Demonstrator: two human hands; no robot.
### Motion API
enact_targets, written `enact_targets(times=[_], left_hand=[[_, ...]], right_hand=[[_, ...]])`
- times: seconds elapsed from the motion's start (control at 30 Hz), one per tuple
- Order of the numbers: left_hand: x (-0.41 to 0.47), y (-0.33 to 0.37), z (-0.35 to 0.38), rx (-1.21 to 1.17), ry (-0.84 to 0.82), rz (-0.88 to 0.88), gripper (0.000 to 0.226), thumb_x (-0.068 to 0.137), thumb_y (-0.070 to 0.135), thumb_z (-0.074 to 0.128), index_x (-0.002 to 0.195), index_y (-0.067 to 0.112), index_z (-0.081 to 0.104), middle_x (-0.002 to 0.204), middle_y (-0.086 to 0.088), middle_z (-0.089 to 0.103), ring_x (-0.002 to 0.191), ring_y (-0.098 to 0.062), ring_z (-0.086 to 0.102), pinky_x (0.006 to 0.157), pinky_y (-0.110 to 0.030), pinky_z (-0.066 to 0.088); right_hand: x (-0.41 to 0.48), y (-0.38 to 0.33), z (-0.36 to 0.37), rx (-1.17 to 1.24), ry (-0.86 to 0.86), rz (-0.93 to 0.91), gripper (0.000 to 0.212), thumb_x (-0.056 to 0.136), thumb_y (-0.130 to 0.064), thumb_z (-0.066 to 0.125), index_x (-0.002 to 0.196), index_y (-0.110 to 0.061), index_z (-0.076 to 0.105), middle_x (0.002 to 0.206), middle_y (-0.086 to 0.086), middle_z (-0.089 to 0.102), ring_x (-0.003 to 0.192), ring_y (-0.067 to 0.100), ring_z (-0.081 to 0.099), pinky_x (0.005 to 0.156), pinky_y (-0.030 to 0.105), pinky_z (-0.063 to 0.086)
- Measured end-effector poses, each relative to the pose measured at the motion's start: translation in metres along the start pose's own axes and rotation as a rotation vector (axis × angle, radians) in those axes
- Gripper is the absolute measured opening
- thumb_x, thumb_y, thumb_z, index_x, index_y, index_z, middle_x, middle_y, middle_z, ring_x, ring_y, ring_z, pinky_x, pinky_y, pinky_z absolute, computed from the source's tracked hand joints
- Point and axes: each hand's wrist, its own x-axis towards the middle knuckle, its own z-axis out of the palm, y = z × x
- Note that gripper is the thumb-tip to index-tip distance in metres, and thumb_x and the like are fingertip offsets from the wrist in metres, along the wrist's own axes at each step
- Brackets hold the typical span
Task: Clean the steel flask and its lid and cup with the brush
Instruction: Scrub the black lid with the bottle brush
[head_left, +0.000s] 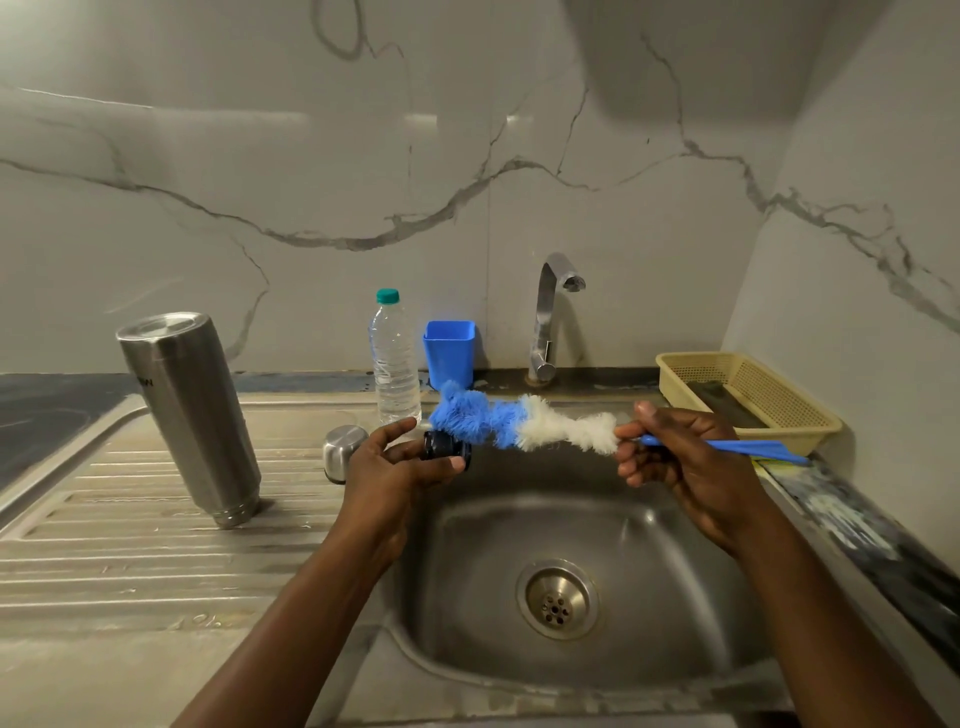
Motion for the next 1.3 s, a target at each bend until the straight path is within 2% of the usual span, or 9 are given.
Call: enact_targets(times=[0.17,0.27,0.33,0.43,0.63,0.8,0.93,1.13,1.3], left_hand=[[-0.007,-0.003,0.006,0.157,-0.018,0.064,0.089,0.061,-0.014,0.091,0.137,0.017,0.056,0.101,0.000,0.083,0.097,-0.019,0.080,0.094,-0.048,0.062],[-0.006,0.000,0.002,0.189,-0.002,0.097,0.093,0.061,-0.014,0.092,0.137,0.024,0.054,0.092,0.007,0.082,0.092,-0.012,0.080,0.093,-0.044,0.062],[-0.007,0.001,0.003,0.204,-0.008,0.108,0.086,0.062,-0.013,0.092,0.132,0.023,0.057,0.096,0.006,0.082,0.092,-0.010,0.079,0.088,-0.038,0.062],[-0.009,-0.005,0.005,0.252,-0.031,0.117,0.072,0.064,-0.010,0.092,0.123,0.017,0.062,0.103,0.001,0.082,0.095,-0.012,0.079,0.079,-0.029,0.062],[0.000,-0.001,-0.004,0.216,0.031,0.112,0.084,0.061,-0.011,0.093,0.132,0.016,0.058,0.107,-0.005,0.081,0.095,-0.017,0.080,0.091,-0.047,0.063],[-0.006,-0.008,0.002,0.239,-0.017,0.127,0.073,0.065,-0.005,0.093,0.128,0.018,0.065,0.105,-0.001,0.082,0.098,-0.018,0.079,0.093,-0.045,0.063],[0.000,-0.007,-0.003,0.151,0.062,0.092,0.076,0.065,-0.003,0.094,0.132,0.016,0.064,0.108,-0.006,0.081,0.099,-0.024,0.079,0.090,-0.048,0.064],[-0.005,-0.010,0.004,0.019,0.062,0.012,0.046,0.074,-0.001,0.089,0.115,0.007,0.071,0.104,-0.015,0.080,0.095,-0.027,0.080,0.080,-0.036,0.065],[-0.003,-0.005,0.004,-0.052,0.105,0.010,0.042,0.080,0.004,0.086,0.117,0.000,0.066,0.111,-0.020,0.076,0.097,-0.029,0.079,0.076,-0.033,0.067]], right_hand=[[0.001,0.009,0.007,-0.063,-0.042,0.011,0.034,0.097,-0.026,0.062,0.093,0.005,0.076,0.080,0.026,0.072,0.062,0.027,0.070,0.056,0.029,0.061],[0.001,0.001,0.001,-0.037,-0.024,0.005,0.039,0.090,-0.034,0.067,0.092,0.004,0.077,0.079,0.026,0.072,0.061,0.027,0.070,0.055,0.028,0.060],[0.000,-0.002,-0.002,0.000,-0.010,-0.002,0.043,0.085,-0.038,0.069,0.091,0.004,0.077,0.076,0.025,0.071,0.058,0.025,0.069,0.053,0.027,0.059],[-0.001,0.004,0.003,-0.013,-0.033,-0.002,0.037,0.091,-0.032,0.065,0.091,0.003,0.077,0.077,0.026,0.071,0.060,0.026,0.070,0.054,0.028,0.060],[-0.001,-0.002,0.000,-0.022,-0.020,-0.005,0.039,0.086,-0.037,0.069,0.087,0.000,0.079,0.078,0.026,0.071,0.060,0.027,0.070,0.054,0.029,0.060],[-0.003,0.006,0.008,-0.074,-0.046,-0.013,0.035,0.095,-0.028,0.063,0.093,0.005,0.076,0.081,0.028,0.073,0.064,0.029,0.071,0.057,0.030,0.061],[-0.002,0.000,0.007,-0.077,-0.033,-0.017,0.035,0.095,-0.027,0.064,0.093,0.005,0.076,0.082,0.028,0.073,0.064,0.029,0.071,0.057,0.031,0.061],[-0.003,0.004,0.011,-0.102,-0.055,-0.018,0.033,0.096,-0.027,0.063,0.092,0.002,0.078,0.083,0.028,0.073,0.068,0.032,0.072,0.060,0.032,0.062],[-0.003,-0.001,0.008,-0.099,-0.046,-0.023,0.032,0.094,-0.029,0.064,0.090,-0.001,0.079,0.084,0.028,0.073,0.069,0.033,0.072,0.061,0.032,0.062]])
